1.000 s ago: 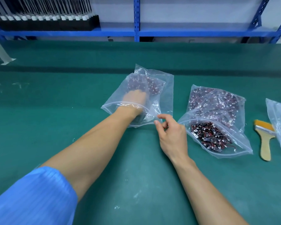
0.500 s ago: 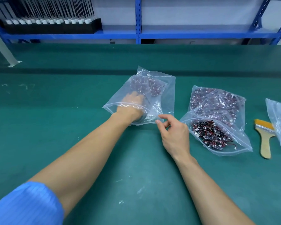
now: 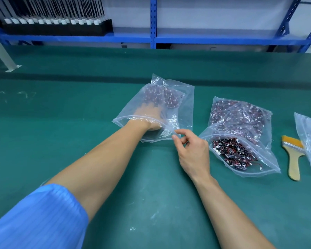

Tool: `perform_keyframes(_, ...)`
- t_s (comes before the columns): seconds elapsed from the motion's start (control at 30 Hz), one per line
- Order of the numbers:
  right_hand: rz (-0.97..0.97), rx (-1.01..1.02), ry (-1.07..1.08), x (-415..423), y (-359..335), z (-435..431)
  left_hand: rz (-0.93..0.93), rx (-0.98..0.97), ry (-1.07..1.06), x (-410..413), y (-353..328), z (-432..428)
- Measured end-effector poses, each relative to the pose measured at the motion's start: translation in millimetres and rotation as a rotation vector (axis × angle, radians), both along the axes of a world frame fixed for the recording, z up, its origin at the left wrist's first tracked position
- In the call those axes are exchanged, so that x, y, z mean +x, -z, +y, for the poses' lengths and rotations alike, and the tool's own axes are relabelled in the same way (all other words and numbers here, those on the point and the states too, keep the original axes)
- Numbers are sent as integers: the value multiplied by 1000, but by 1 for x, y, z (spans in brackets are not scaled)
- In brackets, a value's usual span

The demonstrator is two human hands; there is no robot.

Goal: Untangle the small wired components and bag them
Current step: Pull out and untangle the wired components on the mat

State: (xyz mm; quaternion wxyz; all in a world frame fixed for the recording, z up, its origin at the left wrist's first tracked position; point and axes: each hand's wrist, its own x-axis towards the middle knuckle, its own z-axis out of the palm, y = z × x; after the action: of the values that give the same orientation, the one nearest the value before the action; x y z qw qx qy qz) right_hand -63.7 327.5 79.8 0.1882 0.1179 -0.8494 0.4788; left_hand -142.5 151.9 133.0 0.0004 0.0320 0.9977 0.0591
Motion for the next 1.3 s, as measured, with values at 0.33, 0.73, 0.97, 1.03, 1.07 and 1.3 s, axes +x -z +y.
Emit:
perform_keyframes(0.33,-11,-12,-4,-1,2,0,116,37,-28,-9,15,2)
perform_keyframes(0.73,-4,16,-4,-1,1,0,-92,-138,140,6,-8,4)
perform_keyframes(0.97,-13,23,-2,0,1,1,-71,-90,50,19,-12,5)
perform_keyframes(1.03,-20,29,1,0,1,1,-59,-92,51,25,-13,5)
perform_keyframes(1.07,-22,31,2,0,0,1,-54,-95,59,29,-13,4)
perform_keyframes(1.3,-24,62,20,-2,-1,1,37,-62,119,63,2,-1)
